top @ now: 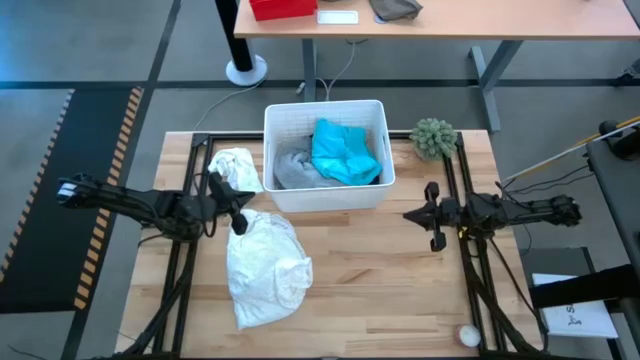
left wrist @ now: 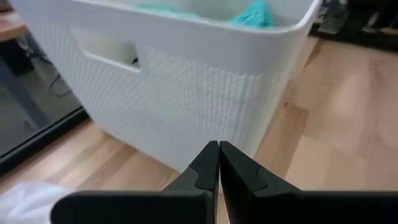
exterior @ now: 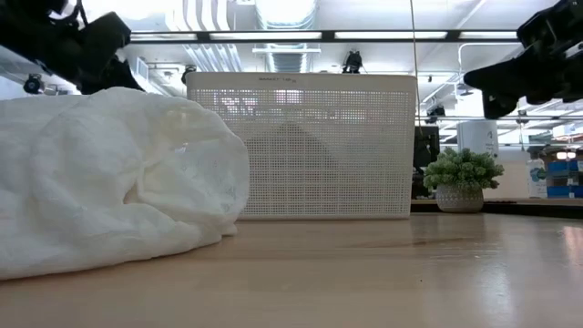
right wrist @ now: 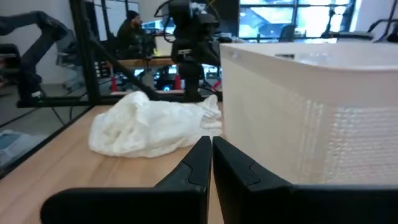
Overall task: Sort clothes
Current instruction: Put the white sock into the white laundry bin
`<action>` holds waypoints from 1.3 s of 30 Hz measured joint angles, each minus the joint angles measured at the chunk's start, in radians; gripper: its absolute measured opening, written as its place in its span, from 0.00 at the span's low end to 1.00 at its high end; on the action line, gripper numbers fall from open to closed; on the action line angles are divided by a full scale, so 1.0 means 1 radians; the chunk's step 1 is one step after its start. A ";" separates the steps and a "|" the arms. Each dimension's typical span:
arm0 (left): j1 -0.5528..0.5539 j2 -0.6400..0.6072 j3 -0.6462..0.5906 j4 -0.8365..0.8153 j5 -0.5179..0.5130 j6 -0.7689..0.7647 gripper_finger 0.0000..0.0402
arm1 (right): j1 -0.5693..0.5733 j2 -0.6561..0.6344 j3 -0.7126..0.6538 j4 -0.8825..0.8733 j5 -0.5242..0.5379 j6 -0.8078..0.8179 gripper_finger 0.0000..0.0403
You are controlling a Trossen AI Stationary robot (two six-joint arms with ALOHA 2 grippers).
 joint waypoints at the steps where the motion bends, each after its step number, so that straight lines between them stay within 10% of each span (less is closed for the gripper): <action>1: 0.005 0.005 0.000 -0.011 0.000 -0.007 0.00 | 0.000 0.007 0.000 -0.001 -0.005 0.006 0.00; 12: 0.060 0.106 0.000 -0.064 -0.001 -0.054 0.02 | 0.000 0.031 -0.001 -0.003 -0.011 0.011 0.00; 28: 0.062 0.257 0.000 -0.132 -0.004 -0.076 0.40 | 0.001 0.024 -0.002 -0.010 -0.181 -0.099 0.00; 39: 0.106 0.276 0.000 -0.252 0.032 -0.138 0.34 | 0.000 0.018 -0.002 -0.015 -0.067 -0.176 0.00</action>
